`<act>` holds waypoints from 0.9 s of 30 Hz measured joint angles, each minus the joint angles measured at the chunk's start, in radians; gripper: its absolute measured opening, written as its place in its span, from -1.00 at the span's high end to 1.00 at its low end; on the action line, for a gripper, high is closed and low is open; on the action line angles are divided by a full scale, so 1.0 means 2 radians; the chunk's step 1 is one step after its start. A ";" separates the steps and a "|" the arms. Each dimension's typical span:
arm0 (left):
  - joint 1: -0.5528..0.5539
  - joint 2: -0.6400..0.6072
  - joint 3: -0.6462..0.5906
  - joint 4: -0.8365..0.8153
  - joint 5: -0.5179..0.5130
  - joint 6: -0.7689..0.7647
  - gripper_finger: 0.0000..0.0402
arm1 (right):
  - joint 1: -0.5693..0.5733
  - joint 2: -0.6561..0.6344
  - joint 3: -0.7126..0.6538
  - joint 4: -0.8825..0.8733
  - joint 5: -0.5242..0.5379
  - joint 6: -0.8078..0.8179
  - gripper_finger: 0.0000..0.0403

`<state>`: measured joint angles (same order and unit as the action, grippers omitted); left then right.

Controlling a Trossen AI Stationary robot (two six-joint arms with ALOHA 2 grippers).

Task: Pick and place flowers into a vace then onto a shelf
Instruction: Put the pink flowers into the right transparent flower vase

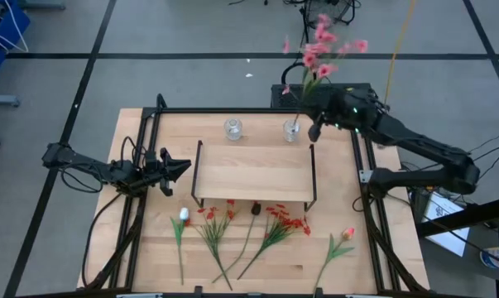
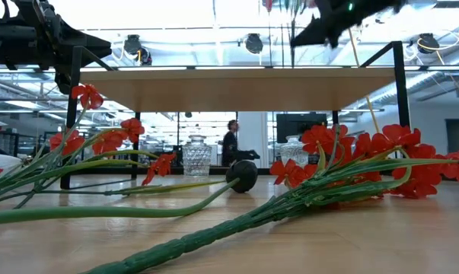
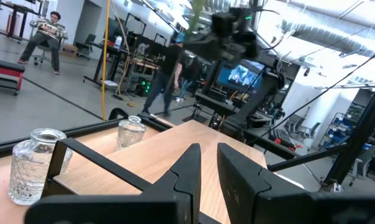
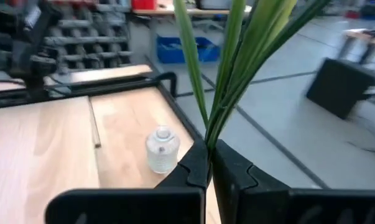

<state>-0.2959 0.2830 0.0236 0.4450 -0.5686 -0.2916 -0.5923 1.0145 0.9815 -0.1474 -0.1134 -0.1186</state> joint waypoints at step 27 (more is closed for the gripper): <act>0.000 0.000 0.000 0.000 0.000 0.000 0.71 | -0.167 0.133 -0.045 0.087 -0.260 -0.117 1.00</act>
<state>-0.2959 0.2832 0.0235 0.4450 -0.5686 -0.2916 -0.9260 1.2813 0.8909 0.0259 -0.6325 -0.3536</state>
